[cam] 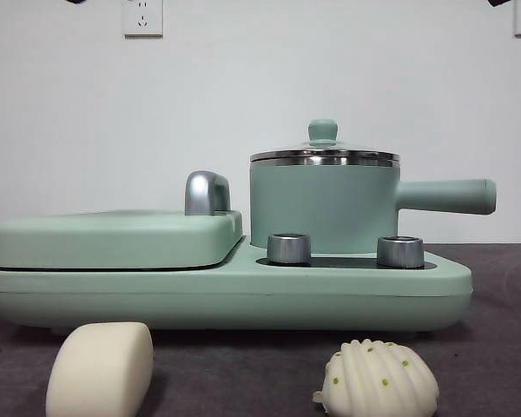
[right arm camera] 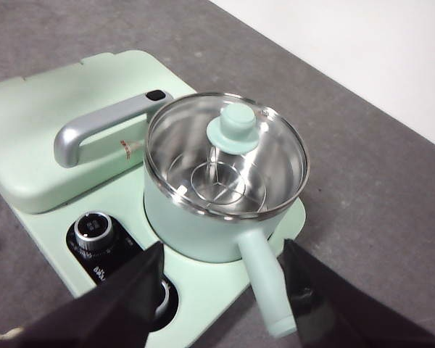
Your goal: Put the buns in a small steamer
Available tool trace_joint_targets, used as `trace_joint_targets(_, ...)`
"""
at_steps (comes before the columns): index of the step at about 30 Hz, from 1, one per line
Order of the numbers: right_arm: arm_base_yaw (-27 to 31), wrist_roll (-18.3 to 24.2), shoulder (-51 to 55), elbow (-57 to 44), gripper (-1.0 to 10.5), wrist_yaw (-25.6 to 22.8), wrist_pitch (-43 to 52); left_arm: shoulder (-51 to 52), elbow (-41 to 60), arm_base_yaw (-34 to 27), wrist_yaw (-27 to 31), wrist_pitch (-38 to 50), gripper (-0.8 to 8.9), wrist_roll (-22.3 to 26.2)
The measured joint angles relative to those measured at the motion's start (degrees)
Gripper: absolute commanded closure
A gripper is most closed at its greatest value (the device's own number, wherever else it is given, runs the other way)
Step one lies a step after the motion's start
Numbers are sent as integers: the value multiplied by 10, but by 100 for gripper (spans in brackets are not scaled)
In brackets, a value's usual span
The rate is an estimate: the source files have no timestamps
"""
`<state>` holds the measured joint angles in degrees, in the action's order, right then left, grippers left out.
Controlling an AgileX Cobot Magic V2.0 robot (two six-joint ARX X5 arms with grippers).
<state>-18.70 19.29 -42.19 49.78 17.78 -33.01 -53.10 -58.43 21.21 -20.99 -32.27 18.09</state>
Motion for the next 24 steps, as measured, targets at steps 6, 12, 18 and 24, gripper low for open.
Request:
trace_joint_targets(6,-3,0,-1,0,685,-14,-14,-46,0,31,0,47,577,0)
trace_joint_targets(12,-3,0,-1,0,685,-14,-23,-110,0,68,0,160,577,0)
trace_joint_targets(18,-3,0,-1,0,685,-14,-19,-179,0,99,0,273,576,0)
trace_joint_targets(24,-3,-34,-1,0,685,-14,-19,-252,0,122,0,375,572,-31)
